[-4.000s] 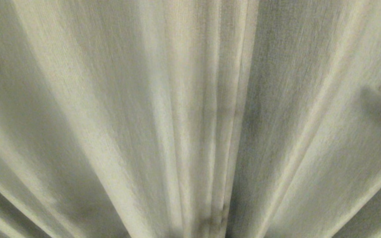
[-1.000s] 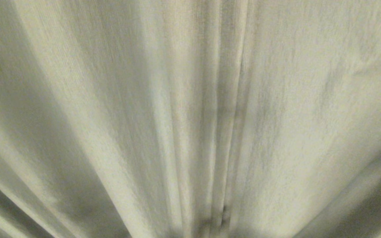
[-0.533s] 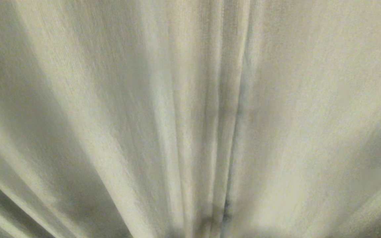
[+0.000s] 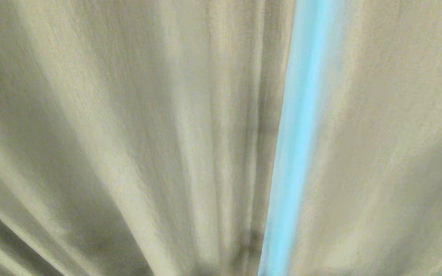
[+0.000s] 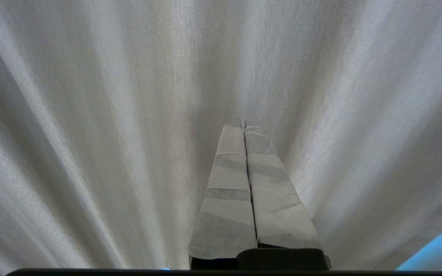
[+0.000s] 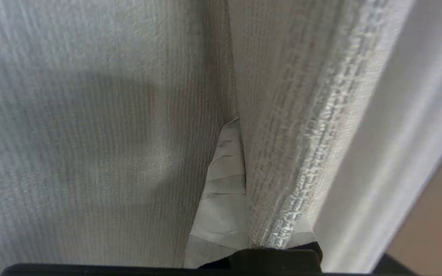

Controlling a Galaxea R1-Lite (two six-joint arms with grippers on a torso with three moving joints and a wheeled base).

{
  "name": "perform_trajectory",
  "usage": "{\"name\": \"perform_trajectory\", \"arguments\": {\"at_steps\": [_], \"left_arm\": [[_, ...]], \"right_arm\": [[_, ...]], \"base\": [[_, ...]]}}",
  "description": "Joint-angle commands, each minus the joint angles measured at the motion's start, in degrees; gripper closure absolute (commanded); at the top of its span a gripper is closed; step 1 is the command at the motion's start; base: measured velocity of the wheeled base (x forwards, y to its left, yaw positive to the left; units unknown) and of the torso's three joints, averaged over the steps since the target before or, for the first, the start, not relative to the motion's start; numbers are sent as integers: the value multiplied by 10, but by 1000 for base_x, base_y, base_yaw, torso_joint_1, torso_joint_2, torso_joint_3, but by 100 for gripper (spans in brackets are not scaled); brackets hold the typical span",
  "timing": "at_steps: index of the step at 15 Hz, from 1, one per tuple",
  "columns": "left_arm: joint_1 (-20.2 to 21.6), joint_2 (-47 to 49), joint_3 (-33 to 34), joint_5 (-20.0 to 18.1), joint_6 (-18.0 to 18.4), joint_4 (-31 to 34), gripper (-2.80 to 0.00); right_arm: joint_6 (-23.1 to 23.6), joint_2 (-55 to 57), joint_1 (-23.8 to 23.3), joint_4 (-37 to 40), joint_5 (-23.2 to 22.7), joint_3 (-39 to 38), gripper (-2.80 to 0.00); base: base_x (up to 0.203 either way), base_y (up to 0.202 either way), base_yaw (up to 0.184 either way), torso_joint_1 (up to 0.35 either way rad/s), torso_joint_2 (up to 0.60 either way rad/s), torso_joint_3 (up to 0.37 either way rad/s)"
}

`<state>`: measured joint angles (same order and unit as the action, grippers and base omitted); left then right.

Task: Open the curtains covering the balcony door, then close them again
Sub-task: Pull the outer curtains open on both sides

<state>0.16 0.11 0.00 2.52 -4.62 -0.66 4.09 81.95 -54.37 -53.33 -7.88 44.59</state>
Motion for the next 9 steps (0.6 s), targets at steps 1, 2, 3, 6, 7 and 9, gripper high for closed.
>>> {"name": "perform_trajectory", "arguments": {"at_steps": [1,2,3,6,7,9], "left_arm": [[0,0,0,0,0,0,0],[0,0,0,0,0,0,0],[0,0,0,0,0,0,0],[0,0,0,0,0,0,0],[0,0,0,0,0,0,0],[0,0,0,0,0,0,0]], "right_arm": [[0,34,-25,-3,0,17,0],[0,41,-34,-4,0,21,0],[1,45,-41,-4,0,22,0],[2,60,-66,-6,0,29,0],[2,65,-75,-6,0,34,0],[1,73,-91,-6,0,39,0]], "base": [[0,0,0,0,0,0],[0,0,0,0,0,0],[0,0,0,0,0,0],[0,0,0,0,0,0],[0,0,0,0,0,0],[0,0,0,0,0,0]]}}
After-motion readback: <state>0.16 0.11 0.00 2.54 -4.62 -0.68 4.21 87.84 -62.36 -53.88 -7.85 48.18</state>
